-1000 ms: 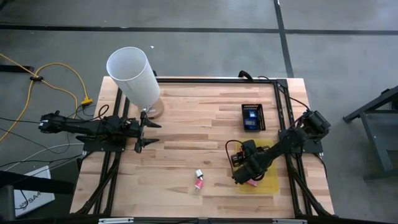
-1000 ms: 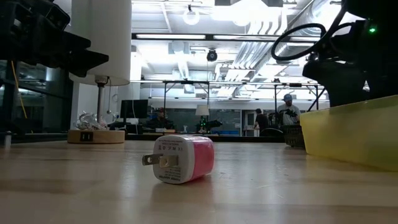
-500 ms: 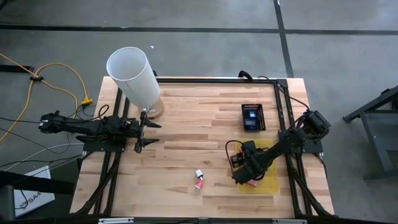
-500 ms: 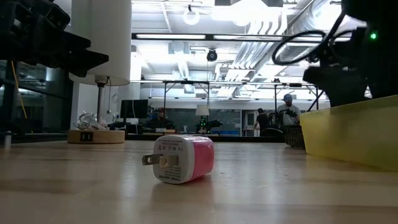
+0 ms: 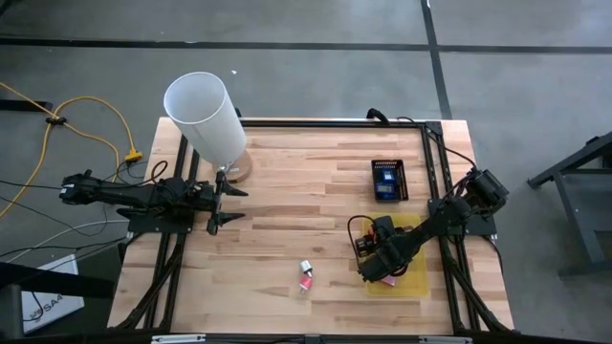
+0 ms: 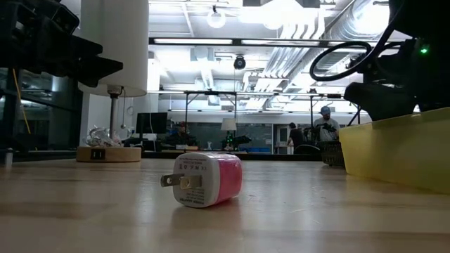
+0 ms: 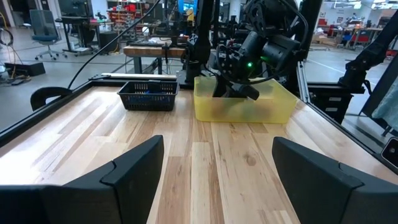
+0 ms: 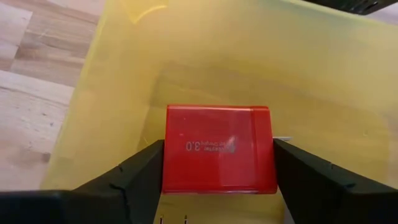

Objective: Pick & Place Office items
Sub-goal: Put the red charger adapter into the yellow bin

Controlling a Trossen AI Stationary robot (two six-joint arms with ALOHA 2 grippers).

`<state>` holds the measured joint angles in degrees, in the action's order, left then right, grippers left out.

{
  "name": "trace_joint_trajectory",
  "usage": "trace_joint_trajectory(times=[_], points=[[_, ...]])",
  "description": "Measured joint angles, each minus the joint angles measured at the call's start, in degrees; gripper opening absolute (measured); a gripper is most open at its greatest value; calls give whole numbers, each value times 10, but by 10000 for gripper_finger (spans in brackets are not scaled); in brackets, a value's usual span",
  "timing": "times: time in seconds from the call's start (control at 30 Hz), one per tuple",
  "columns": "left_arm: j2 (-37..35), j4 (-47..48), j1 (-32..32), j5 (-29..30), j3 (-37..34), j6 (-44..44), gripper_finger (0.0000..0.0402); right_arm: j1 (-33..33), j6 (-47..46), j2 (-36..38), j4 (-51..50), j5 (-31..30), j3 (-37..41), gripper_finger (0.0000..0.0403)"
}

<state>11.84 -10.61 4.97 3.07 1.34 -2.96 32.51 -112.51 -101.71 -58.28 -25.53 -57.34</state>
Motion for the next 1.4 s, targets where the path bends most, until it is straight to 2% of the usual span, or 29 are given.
trace_joint_trajectory(times=[0.93,1.17,1.4], points=[[0,0,0,0,0,0,293,0,0,0,-3,-1,0,271],[0,0,0,0,0,0,293,4,-26,0,-10,-29,0,271],[0,0,0,0,0,0,293,14,-34,7,-17,-30,0,270]])
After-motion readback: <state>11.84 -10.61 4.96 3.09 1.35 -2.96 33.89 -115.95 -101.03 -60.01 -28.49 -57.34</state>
